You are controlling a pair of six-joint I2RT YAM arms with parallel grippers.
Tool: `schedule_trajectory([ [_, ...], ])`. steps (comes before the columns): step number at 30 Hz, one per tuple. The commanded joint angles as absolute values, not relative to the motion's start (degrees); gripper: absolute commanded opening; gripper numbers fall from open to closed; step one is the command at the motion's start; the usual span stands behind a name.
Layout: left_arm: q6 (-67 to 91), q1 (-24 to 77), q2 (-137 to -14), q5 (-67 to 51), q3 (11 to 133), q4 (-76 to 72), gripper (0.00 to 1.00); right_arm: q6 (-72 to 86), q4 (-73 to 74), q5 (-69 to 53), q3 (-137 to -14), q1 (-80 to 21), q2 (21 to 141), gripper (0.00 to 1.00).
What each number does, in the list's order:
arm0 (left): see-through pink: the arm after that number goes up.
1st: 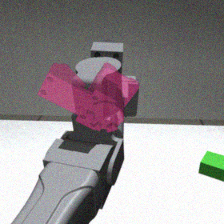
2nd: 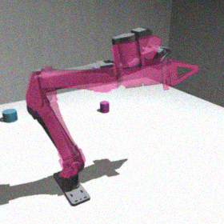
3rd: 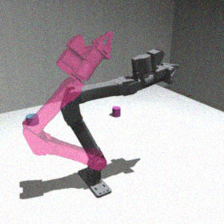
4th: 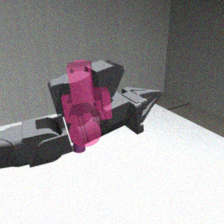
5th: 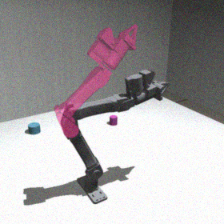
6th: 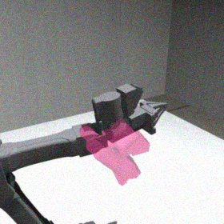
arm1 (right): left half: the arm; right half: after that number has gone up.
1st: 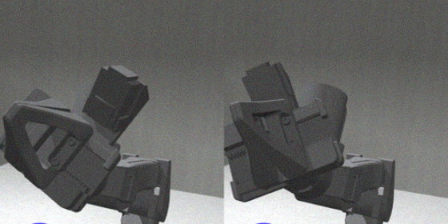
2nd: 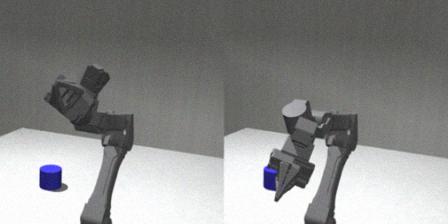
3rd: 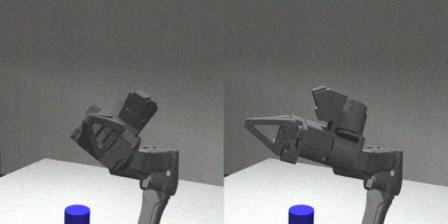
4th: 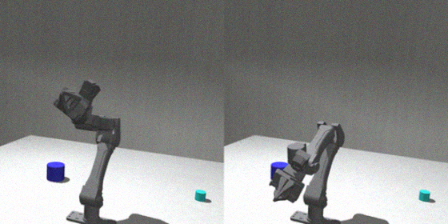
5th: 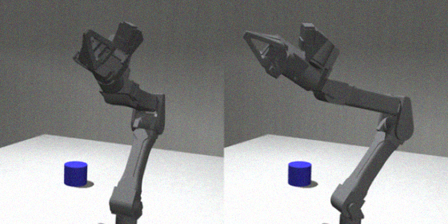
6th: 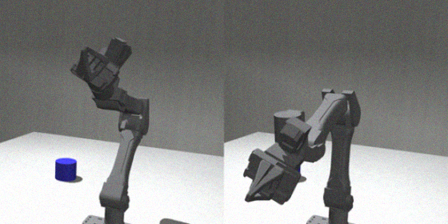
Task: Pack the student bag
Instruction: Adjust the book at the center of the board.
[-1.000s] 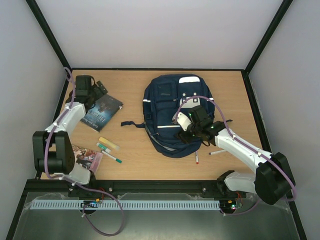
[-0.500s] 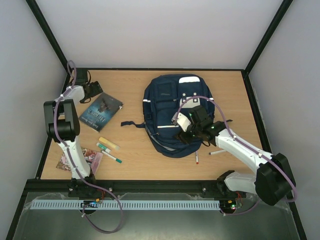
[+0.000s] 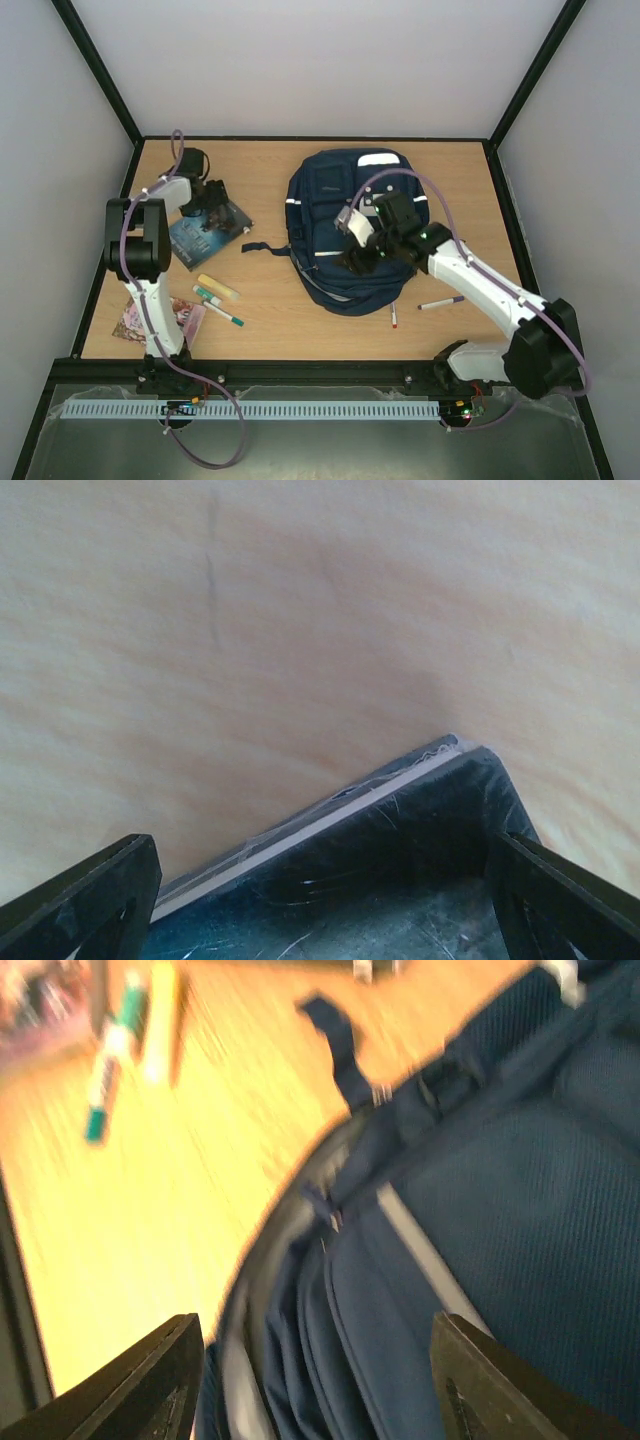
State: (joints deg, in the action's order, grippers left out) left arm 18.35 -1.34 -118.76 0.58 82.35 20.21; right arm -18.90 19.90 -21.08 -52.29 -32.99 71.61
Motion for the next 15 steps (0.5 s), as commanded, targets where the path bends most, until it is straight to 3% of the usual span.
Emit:
schedule_trajectory([
  [1, 19.86, 1.09, -113.63, -2.02, 73.59, 27.75, 0.92, -9.33, 24.29, -31.68, -62.39, -33.89, 79.55, 0.62],
  [9, 25.13, 0.38, -101.27, 8.25, 65.44, 26.39, 0.93, -8.40, 21.36, -26.41, -65.10, -43.83, 88.95, 0.61],
  [15, 31.06, -5.75, -88.29, 6.37, 57.96, 26.67, 0.95, -8.73, 20.61, -26.04, -66.18, -47.86, 91.51, 0.61],
])
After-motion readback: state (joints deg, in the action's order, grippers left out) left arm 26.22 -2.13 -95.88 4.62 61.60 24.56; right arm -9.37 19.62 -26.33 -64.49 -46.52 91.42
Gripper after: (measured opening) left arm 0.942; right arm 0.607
